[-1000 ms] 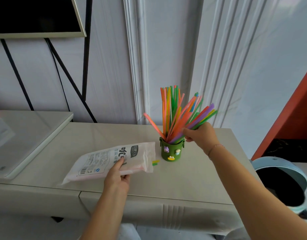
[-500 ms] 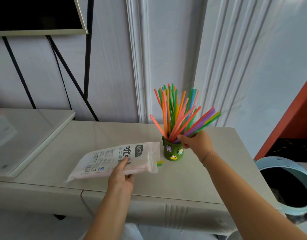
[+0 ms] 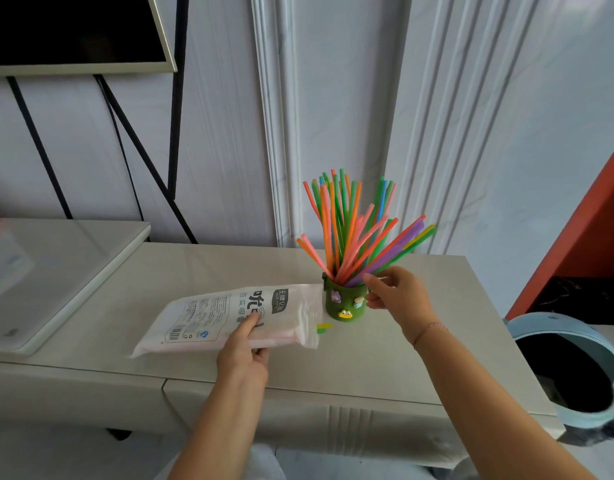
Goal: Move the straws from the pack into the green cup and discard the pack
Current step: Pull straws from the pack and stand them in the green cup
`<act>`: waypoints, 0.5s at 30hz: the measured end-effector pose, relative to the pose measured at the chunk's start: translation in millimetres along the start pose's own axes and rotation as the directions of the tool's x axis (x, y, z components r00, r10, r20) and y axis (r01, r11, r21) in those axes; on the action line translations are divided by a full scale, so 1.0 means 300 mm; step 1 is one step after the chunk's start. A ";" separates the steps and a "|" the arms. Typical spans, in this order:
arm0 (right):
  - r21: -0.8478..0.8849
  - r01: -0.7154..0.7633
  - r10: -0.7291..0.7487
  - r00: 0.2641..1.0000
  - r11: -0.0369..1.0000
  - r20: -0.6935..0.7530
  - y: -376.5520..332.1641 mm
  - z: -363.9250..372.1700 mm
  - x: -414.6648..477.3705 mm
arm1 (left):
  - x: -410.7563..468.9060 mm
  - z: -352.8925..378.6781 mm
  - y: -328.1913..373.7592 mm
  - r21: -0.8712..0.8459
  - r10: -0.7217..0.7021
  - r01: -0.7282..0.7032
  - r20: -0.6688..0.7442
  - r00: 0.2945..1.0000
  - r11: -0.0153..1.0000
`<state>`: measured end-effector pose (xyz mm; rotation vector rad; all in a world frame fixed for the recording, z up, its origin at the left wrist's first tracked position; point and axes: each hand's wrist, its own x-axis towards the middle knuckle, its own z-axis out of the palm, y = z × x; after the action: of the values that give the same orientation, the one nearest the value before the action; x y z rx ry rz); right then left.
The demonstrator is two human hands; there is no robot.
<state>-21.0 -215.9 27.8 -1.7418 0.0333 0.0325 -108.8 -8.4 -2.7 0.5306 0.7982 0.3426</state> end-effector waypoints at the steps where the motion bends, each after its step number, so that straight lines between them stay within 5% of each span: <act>1: 0.056 -0.065 0.063 0.997 0.996 0.037 0.011 0.005 -0.012 | -0.002 0.001 0.000 0.001 0.024 -0.024 -0.017 1.000 1.000; 4: 0.277 -0.366 0.308 0.923 0.888 0.232 0.058 0.032 -0.076 | -0.013 0.006 -0.005 0.011 0.136 -0.135 -0.042 0.990 0.991; 8: 0.451 -0.702 0.475 0.709 0.551 0.521 0.105 0.088 -0.163 | -0.047 0.015 -0.031 0.088 0.304 -0.305 0.021 0.952 0.948; 15: 0.494 -0.790 0.491 0.612 0.363 0.619 0.101 0.145 -0.202 | -0.111 0.019 -0.056 0.141 0.561 -0.606 0.263 0.785 0.783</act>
<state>-82.8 -177.8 -6.9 -0.7433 0.4297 0.8629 -124.9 -40.0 10.4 1.0147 0.4474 0.7716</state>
